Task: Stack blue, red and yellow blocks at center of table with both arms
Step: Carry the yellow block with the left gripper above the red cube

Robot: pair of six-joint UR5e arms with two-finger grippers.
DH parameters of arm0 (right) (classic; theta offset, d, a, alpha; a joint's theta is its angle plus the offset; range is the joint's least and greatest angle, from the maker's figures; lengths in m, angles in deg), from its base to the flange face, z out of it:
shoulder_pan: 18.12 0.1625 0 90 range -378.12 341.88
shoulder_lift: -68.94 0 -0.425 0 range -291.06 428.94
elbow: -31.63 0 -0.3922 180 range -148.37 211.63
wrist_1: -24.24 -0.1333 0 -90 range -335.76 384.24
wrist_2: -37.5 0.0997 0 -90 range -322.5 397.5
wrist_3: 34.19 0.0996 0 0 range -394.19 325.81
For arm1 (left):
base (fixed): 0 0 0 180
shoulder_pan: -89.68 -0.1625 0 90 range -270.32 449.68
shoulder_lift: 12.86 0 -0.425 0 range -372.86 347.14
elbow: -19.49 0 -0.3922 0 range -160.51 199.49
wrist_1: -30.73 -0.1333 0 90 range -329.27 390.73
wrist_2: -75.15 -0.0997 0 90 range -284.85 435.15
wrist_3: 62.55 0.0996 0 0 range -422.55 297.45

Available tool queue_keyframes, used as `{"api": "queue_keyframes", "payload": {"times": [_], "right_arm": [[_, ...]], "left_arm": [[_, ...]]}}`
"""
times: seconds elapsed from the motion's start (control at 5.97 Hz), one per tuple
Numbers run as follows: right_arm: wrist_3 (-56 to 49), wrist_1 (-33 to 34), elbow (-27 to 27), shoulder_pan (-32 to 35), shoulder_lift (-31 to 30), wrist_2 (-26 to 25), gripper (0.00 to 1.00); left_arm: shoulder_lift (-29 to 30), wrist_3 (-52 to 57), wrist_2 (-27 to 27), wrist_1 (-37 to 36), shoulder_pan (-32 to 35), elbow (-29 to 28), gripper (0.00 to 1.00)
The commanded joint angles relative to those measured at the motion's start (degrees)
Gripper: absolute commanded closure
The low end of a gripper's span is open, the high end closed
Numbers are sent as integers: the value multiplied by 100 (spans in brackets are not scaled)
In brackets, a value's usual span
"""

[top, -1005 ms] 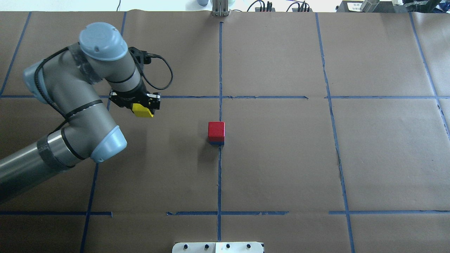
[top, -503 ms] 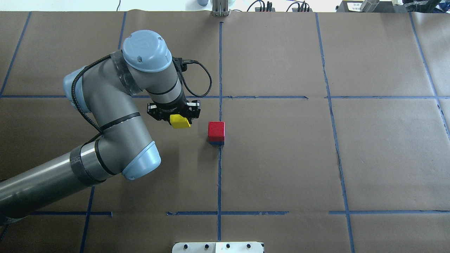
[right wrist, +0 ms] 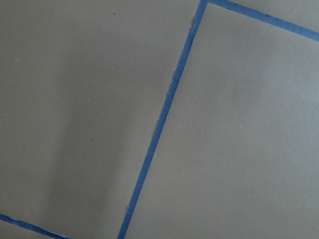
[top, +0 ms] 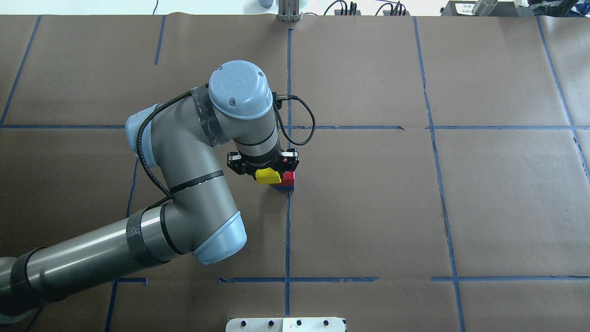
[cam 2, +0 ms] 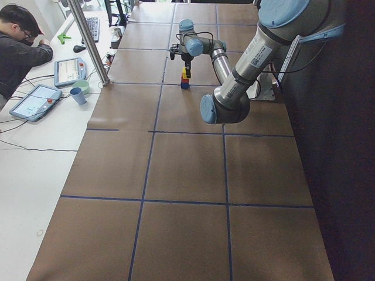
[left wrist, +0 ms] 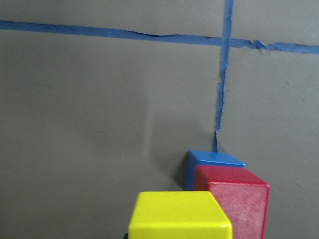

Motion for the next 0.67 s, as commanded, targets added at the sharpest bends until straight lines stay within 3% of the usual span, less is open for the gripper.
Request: {"api": "queue_keyframes", "payload": {"times": [0.0,0.5], "right_arm": [[4,0,0,0,0,0,0],[-5,0,0,0,0,0,0]], "left_arm": [[225,-7,-40,0,-58,-236,91],[420,63,-58,9,-41,-537,91]]}}
